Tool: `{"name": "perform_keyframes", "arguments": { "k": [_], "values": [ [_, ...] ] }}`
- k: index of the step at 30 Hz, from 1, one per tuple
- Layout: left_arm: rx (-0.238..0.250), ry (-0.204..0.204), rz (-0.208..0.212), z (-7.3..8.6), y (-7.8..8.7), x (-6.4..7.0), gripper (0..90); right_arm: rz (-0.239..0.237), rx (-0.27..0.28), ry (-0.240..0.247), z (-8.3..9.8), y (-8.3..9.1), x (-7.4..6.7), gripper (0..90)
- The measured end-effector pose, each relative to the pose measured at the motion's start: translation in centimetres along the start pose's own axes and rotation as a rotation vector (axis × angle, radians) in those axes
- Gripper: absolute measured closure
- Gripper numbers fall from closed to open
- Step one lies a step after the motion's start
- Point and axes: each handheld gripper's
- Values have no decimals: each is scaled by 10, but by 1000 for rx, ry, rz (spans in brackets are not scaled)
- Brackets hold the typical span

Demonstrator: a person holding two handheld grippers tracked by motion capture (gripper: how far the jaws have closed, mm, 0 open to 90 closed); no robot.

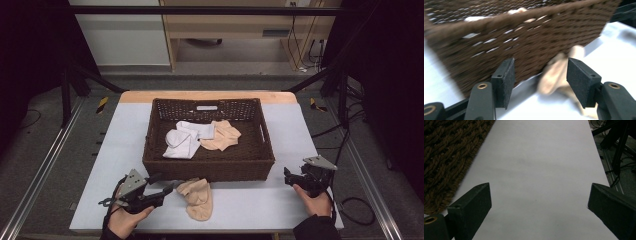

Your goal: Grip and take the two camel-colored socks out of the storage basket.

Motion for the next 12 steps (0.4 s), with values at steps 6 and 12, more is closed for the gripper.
{"name": "perform_keyframes", "arguments": {
  "k": [6, 12],
  "values": [
    [-14, 16, -93, 10, 16, -25, 366, 3, 0, -4, 0, 0, 1, 51],
    [-9, 18, -165, 14, 21, -43, 348, 0, 0, -10, 0, 1, 2, 49]
  ]
}}
Point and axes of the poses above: each handheld gripper's, and its own axes: y roughly backward along the jaws, z roughly out of its underside, x roughly to its right, and after that the axes turned 10 degrees about x, right-handed
